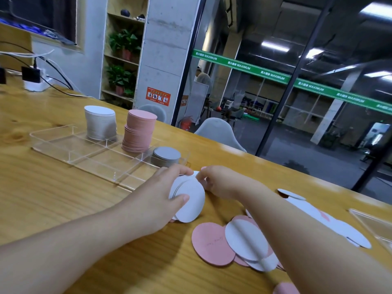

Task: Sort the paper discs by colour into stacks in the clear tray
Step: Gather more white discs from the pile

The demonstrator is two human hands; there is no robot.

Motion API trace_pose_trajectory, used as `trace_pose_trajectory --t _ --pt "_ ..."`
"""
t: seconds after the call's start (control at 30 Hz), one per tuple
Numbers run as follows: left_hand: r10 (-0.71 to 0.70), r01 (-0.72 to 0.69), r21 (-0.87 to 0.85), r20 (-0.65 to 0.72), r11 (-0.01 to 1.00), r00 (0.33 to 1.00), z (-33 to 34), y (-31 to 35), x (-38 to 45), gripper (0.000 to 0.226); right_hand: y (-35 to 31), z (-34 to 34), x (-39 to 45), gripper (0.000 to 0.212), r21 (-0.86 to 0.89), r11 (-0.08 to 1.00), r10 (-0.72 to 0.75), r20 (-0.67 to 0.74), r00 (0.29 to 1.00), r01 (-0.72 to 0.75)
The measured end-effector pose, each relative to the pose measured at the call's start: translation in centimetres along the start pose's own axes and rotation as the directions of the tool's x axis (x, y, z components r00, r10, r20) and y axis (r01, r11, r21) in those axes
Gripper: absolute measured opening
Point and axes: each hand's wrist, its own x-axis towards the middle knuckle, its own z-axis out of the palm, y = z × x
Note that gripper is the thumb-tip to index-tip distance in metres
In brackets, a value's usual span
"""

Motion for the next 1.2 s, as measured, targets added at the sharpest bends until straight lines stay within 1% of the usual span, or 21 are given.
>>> trace_pose_trajectory --t 0.1,0.23,0.3,0.37,0.43,0.57,0.63,0.77,0.87,0.93,0.97,1.07,1.13,1.17,1.2 --pt "-0.004 0.005 -0.02 0.008 1.0 1.0 0.0 0.0 0.1 0.035 -0.6 -0.9 0.8 0.036 -0.038 0.999 0.017 0.086 0.996 -0.014" --pt "-0.011 0.011 -0.01 0.007 1.0 1.0 0.1 -0.1 0.4 0.035 -0.7 -1.9 1.6 0.048 -0.142 0.99 0.045 0.217 0.975 -0.014" --pt "-0.013 0.013 -0.017 0.007 1.0 1.0 0.1 -0.1 0.4 0.035 -0.5 -1.8 2.1 0.049 -0.105 0.994 0.067 0.256 0.964 -0.042" --pt "-0.016 0.016 0.001 0.007 1.0 1.0 0.1 -0.2 0.4 0.036 -0.4 -1.3 2.4 0.054 -0.014 0.994 0.111 0.243 0.964 -0.111" --pt "-0.012 0.012 0.01 0.002 1.0 1.0 0.1 -0.2 0.3 0.037 -0.4 -0.7 2.6 0.06 0.046 0.988 0.134 0.188 0.973 -0.145" --pt "-0.011 0.011 0.019 -0.003 1.0 1.0 0.1 0.0 0.4 0.036 -0.2 -0.4 2.8 0.061 0.054 0.996 0.062 0.091 0.994 -0.067" --pt "-0.004 0.005 0.022 -0.006 1.0 1.0 0.1 -0.1 0.3 0.036 0.0 -0.4 2.8 0.066 0.056 0.998 0.034 0.084 0.996 -0.039" --pt "0.044 -0.043 0.052 -0.009 0.998 0.999 0.2 -0.2 0.2 0.037 0.1 -0.1 2.8 0.076 0.038 0.998 0.047 0.07 0.996 -0.049" --pt "0.062 -0.061 0.061 -0.008 0.996 0.998 0.3 -0.3 0.3 0.037 0.2 0.0 2.4 0.072 0.068 0.997 0.025 -0.005 1.0 -0.024" --pt "0.054 -0.053 0.046 -0.016 0.998 0.998 0.3 -0.4 0.3 0.035 0.3 0.4 2.0 0.07 0.119 0.993 0.011 -0.092 0.996 0.0" --pt "0.05 -0.049 0.028 -0.02 0.998 0.999 0.3 -0.4 0.3 0.035 0.4 0.6 1.8 0.066 0.142 0.99 -0.002 -0.146 0.989 0.023" --pt "0.063 -0.063 0.015 -0.035 0.998 0.997 0.4 -0.5 0.3 0.035 0.7 1.0 1.1 0.041 0.189 0.976 -0.049 -0.295 0.954 0.108" --pt "0.068 -0.068 0.009 -0.045 0.998 0.997 0.5 -0.6 0.4 0.035 0.9 0.8 0.3 0.021 0.248 0.957 -0.056 -0.359 0.932 0.153" --pt "0.065 -0.065 -0.002 -0.049 0.998 0.997 0.5 -0.6 0.4 0.035 1.1 0.6 -0.2 0.014 0.265 0.95 -0.055 -0.383 0.922 0.166" --pt "0.062 -0.063 -0.011 -0.052 0.998 0.997 0.5 -0.6 0.4 0.035 1.3 0.5 -0.6 0.011 0.265 0.949 -0.052 -0.404 0.913 0.171"
